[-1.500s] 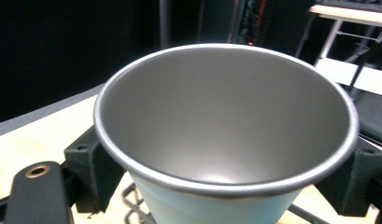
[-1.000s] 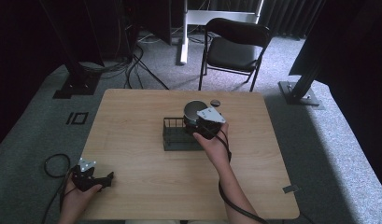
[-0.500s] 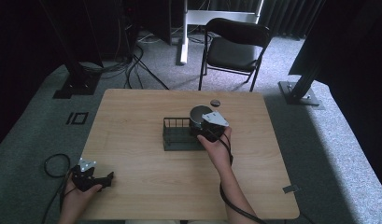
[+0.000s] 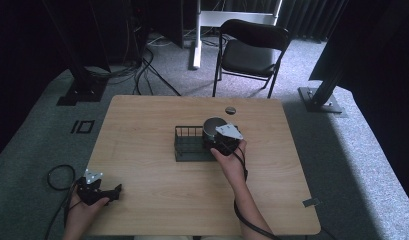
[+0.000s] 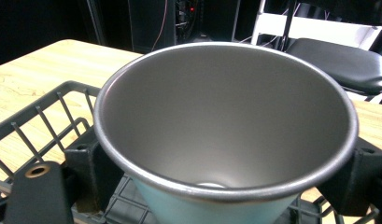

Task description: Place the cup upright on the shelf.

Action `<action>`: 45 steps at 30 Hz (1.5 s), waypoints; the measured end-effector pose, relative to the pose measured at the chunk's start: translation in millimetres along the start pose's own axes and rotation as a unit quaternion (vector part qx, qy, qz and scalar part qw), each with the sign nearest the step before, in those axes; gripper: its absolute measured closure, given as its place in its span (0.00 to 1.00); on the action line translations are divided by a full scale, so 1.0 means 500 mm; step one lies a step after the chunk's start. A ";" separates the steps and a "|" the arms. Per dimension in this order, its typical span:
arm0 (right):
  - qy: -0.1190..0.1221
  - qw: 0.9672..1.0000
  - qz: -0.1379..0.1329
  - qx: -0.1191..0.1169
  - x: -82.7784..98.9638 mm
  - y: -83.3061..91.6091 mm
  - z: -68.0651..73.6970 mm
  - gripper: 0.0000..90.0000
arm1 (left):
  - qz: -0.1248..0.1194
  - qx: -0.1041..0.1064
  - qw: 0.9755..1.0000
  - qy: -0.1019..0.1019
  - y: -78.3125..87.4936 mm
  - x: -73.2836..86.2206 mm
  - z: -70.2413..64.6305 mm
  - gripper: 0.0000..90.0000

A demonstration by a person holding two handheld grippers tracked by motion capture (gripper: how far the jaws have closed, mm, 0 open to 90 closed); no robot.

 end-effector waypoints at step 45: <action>0.000 0.999 0.000 -0.032 0.003 0.061 -0.018 0.12 | -0.001 0.000 1.000 0.001 0.000 0.000 0.000 0.00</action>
Point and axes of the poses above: each handheld gripper's, and its own axes: y roughly backward along the jaws, x roughly out of its underside, z roughly to its left, the point moved 7 cm from there along -y, roughly forward along the jaws, and after that the axes turned 14 degrees about -y, right-handed, at the moved point
